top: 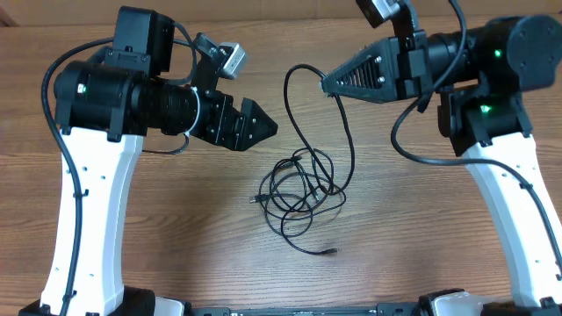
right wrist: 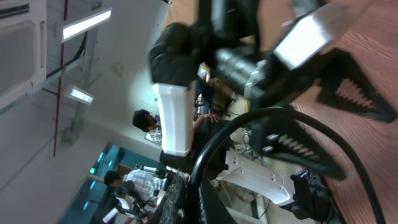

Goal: Untangle cables

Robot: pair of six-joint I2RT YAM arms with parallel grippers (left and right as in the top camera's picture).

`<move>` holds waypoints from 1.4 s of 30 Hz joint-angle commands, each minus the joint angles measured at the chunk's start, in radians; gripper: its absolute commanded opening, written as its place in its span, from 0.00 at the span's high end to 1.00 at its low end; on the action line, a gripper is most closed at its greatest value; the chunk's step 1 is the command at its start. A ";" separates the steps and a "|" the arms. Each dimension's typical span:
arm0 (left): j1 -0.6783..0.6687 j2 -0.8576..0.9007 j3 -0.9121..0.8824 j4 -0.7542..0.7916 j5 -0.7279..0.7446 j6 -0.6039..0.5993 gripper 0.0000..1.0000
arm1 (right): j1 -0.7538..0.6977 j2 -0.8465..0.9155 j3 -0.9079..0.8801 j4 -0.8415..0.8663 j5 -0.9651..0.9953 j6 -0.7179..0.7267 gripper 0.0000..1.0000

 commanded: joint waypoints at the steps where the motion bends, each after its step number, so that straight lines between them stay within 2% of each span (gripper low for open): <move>1: -0.009 -0.004 0.013 -0.014 0.028 -0.016 0.02 | 0.008 0.009 -0.005 0.006 0.004 -0.014 0.96; 5: -0.047 -0.003 0.013 -0.023 0.053 0.092 0.00 | 0.008 0.011 -0.005 0.000 0.034 -0.006 0.96; 10: -0.107 -0.003 0.013 0.094 0.051 0.052 0.00 | 0.011 0.011 -0.005 0.000 0.057 0.024 0.96; 12: -0.119 -0.001 0.013 0.137 0.048 0.028 0.03 | 0.019 0.011 -0.005 0.000 0.064 0.028 0.96; 17: -0.147 0.012 0.011 0.169 0.050 0.025 0.30 | 0.038 0.011 -0.005 0.000 0.087 0.032 0.96; 19: -0.159 0.028 0.011 0.169 0.050 0.021 0.38 | 0.039 0.011 -0.005 0.000 0.093 0.032 0.96; 22: -0.162 0.043 0.011 0.166 0.055 0.016 0.60 | 0.039 0.011 -0.005 0.000 0.093 0.032 0.96; 24: -0.163 0.050 0.011 0.171 0.059 0.002 0.70 | 0.039 0.011 -0.005 0.000 0.093 0.032 0.96; 31: -0.162 0.052 0.011 0.208 0.153 -0.007 0.72 | 0.039 0.011 -0.005 0.000 0.093 0.031 0.96; 33: -0.162 0.052 0.011 0.216 0.181 -0.007 0.79 | 0.039 0.011 -0.005 0.000 0.093 0.031 0.96; 36: -0.162 0.052 0.011 0.219 0.183 -0.007 0.95 | 0.039 0.011 -0.005 0.000 0.093 0.031 0.96; 42: -0.162 0.052 0.011 0.216 0.180 -0.008 0.96 | 0.012 0.011 -0.005 0.000 0.093 0.031 0.96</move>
